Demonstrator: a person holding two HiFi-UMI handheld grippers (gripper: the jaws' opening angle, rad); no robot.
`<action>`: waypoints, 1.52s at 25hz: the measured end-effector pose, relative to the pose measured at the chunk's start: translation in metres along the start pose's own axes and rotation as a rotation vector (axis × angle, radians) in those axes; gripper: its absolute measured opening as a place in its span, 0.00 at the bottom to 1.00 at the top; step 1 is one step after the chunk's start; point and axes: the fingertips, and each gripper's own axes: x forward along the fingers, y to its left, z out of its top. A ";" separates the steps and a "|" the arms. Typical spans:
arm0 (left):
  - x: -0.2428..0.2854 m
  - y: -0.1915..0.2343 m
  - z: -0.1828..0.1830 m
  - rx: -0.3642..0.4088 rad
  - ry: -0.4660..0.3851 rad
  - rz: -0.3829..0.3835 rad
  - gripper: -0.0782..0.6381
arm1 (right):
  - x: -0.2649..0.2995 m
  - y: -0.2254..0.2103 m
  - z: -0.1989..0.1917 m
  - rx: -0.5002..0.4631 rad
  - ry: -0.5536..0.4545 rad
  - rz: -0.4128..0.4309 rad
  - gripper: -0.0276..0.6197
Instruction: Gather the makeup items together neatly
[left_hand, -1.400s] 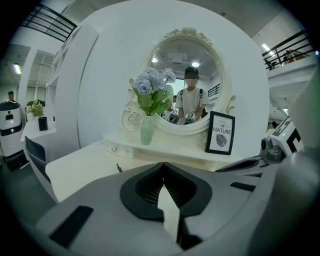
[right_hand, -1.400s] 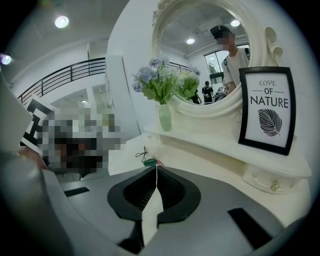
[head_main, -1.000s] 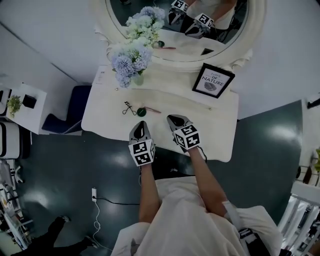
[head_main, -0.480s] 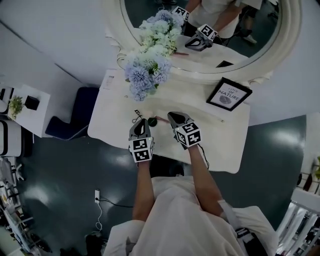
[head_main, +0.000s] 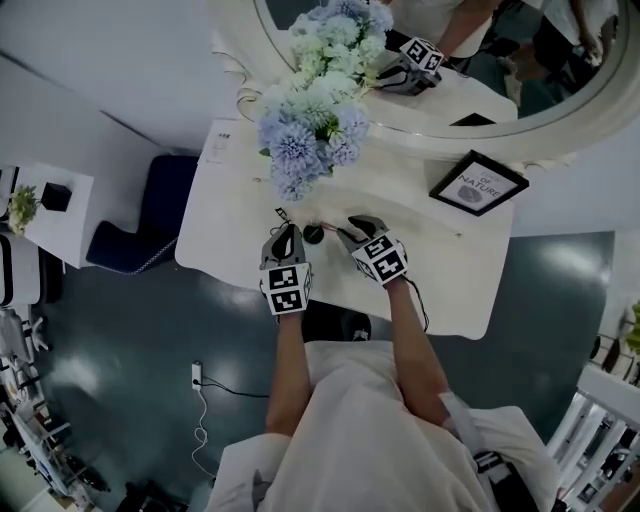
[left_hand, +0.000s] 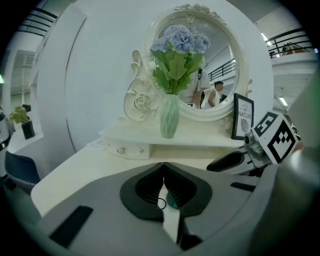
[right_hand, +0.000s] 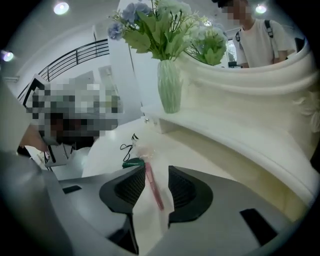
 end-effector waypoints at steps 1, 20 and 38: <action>0.000 0.001 -0.001 -0.004 0.002 0.000 0.13 | 0.002 0.000 -0.005 0.000 0.013 -0.002 0.32; -0.038 -0.008 -0.011 -0.024 -0.019 0.014 0.13 | -0.018 0.016 -0.034 0.037 0.086 -0.148 0.15; -0.051 -0.109 0.005 0.034 -0.060 -0.139 0.13 | -0.136 -0.008 -0.064 0.220 -0.009 -0.397 0.15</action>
